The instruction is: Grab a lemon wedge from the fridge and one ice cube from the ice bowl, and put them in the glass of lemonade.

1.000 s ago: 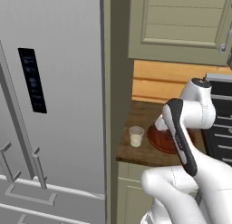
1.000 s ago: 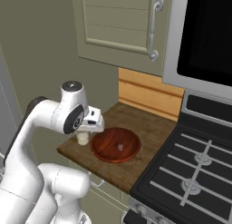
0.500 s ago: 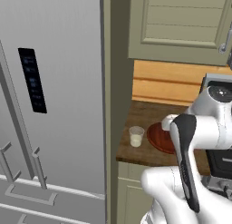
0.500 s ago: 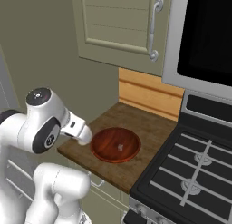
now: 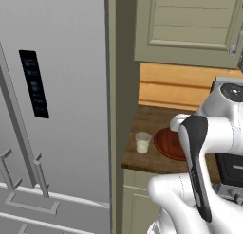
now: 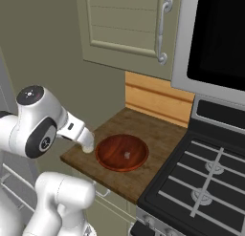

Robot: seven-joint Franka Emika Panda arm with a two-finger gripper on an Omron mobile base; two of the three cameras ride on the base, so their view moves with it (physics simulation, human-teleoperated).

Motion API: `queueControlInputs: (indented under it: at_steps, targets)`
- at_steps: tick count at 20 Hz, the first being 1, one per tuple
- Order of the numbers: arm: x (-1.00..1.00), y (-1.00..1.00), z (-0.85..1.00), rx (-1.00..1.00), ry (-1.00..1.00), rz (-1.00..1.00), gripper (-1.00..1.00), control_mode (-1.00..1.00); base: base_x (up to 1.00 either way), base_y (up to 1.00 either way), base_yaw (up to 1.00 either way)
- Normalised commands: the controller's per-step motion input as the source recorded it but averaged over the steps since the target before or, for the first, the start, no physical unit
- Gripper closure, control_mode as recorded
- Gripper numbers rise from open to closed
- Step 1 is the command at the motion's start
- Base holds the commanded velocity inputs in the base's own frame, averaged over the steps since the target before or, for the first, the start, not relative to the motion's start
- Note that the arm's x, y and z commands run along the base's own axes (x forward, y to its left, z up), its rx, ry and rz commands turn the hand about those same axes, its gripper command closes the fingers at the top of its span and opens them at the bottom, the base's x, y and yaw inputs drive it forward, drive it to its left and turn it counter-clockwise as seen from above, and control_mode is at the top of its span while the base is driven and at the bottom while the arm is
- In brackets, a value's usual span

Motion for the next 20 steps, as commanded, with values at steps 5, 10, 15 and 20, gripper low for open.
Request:
queueControlInputs:
  at_steps: [5,10,15,20]
  targets:
    - [-0.02,0.00,0.00,0.00,0.00,0.00,-1.00,1.00,-0.25,-0.03,0.00]
    - [0.00,0.00,0.00,0.00,0.00,0.00,-1.00,1.00,-0.97,0.50,-0.11]
    - [0.00,0.00,0.00,0.00,0.00,0.00,-1.00,1.00,0.03,1.00,-0.23]
    - [0.00,0.00,0.00,0.00,0.00,0.00,-1.00,1.00,0.43,1.00,-0.49]
